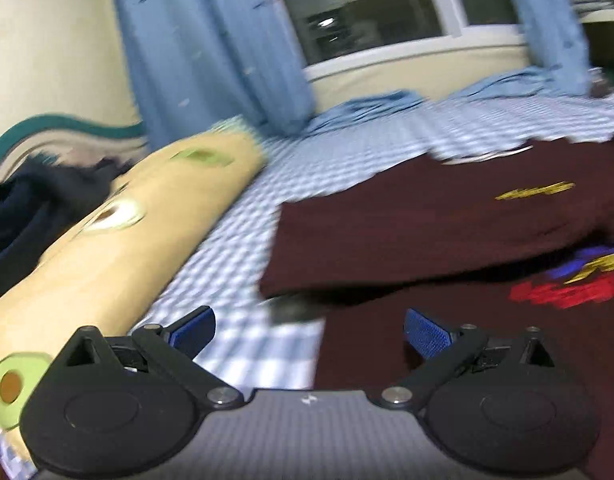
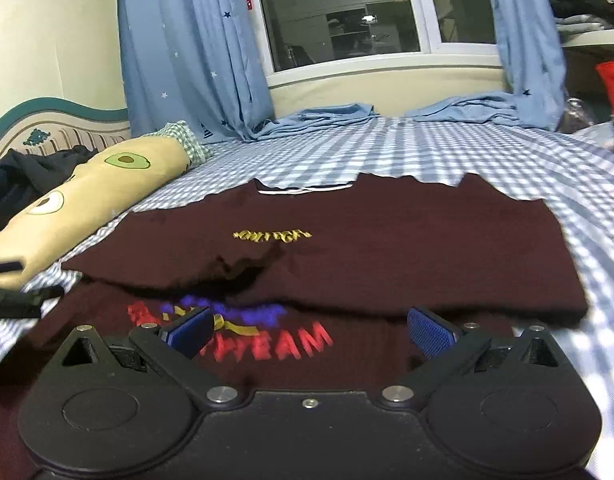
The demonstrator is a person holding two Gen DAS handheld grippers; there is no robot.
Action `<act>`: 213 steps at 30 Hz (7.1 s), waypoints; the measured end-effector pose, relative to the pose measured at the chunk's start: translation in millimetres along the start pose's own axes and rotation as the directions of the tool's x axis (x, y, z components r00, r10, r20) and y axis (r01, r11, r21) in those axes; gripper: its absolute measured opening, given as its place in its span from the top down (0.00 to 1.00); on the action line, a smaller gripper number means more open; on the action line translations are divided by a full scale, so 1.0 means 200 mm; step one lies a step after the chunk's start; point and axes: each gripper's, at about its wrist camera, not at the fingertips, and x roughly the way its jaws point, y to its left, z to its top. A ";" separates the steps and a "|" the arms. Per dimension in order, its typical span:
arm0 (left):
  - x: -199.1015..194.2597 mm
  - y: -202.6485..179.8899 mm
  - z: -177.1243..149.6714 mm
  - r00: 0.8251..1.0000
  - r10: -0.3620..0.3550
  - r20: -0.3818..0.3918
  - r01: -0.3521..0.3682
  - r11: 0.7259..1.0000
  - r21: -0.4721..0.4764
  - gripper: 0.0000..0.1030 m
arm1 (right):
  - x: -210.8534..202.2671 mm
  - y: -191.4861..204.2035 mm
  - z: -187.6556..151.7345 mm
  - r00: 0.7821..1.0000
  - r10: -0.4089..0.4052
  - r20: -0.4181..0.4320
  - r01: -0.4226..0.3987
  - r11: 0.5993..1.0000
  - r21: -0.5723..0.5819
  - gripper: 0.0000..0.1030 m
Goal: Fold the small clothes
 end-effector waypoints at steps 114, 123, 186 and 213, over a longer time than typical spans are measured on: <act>-1.09 -0.08 -0.62 0.961 -0.272 0.048 0.276 0.954 -0.114 0.01 | -0.98 0.34 -1.15 0.948 -0.129 0.289 0.307 0.600 -0.739 0.72; -1.25 -0.16 -0.73 0.920 -0.342 0.192 0.341 0.939 0.040 0.01 | -1.07 0.36 -0.81 0.976 -0.052 0.213 0.174 0.778 -0.603 0.82; -0.93 -0.13 -0.37 0.990 -0.122 0.067 0.124 0.992 -0.027 0.61 | -1.00 0.31 -0.84 0.992 -0.084 0.099 0.122 0.857 -0.500 0.54; -0.90 -0.16 -0.62 0.993 -0.065 0.099 0.049 0.987 0.154 0.61 | -0.95 0.33 -0.99 0.926 -0.196 0.324 0.364 0.697 -0.618 0.80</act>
